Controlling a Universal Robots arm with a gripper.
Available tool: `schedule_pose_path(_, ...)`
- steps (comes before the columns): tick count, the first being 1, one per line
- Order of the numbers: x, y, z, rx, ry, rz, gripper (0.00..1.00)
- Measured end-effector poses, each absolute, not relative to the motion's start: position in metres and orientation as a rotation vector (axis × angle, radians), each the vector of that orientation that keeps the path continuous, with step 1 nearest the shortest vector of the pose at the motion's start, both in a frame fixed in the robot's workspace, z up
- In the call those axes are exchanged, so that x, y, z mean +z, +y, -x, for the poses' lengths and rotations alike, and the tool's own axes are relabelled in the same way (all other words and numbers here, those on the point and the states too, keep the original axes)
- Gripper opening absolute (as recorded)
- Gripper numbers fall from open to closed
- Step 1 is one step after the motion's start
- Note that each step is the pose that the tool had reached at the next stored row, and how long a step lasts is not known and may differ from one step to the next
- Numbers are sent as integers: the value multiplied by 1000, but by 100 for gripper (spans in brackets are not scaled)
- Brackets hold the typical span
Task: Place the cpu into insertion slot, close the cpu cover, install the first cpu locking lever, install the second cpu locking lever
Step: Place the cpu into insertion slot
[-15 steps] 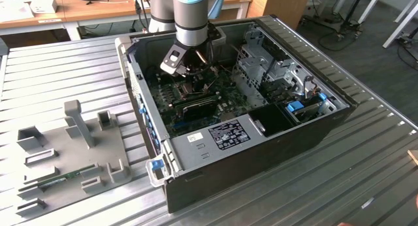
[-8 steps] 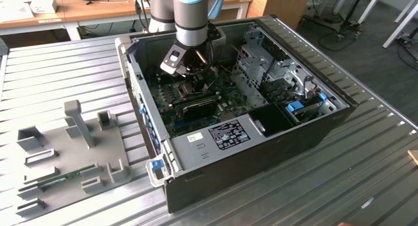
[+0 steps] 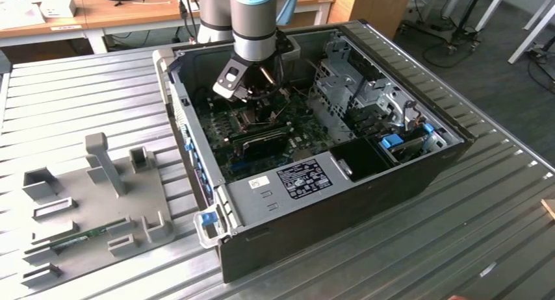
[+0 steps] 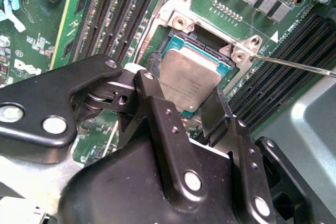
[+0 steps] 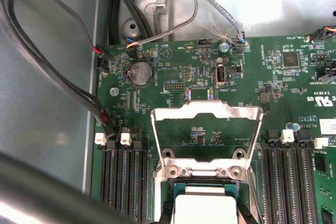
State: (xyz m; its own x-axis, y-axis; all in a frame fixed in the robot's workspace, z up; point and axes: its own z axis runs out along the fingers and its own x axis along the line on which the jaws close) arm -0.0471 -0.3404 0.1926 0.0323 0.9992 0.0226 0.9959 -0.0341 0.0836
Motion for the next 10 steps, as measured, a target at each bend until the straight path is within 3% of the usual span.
schedule_pose_path(10,190,-340,47,115,2152,-2225,54)
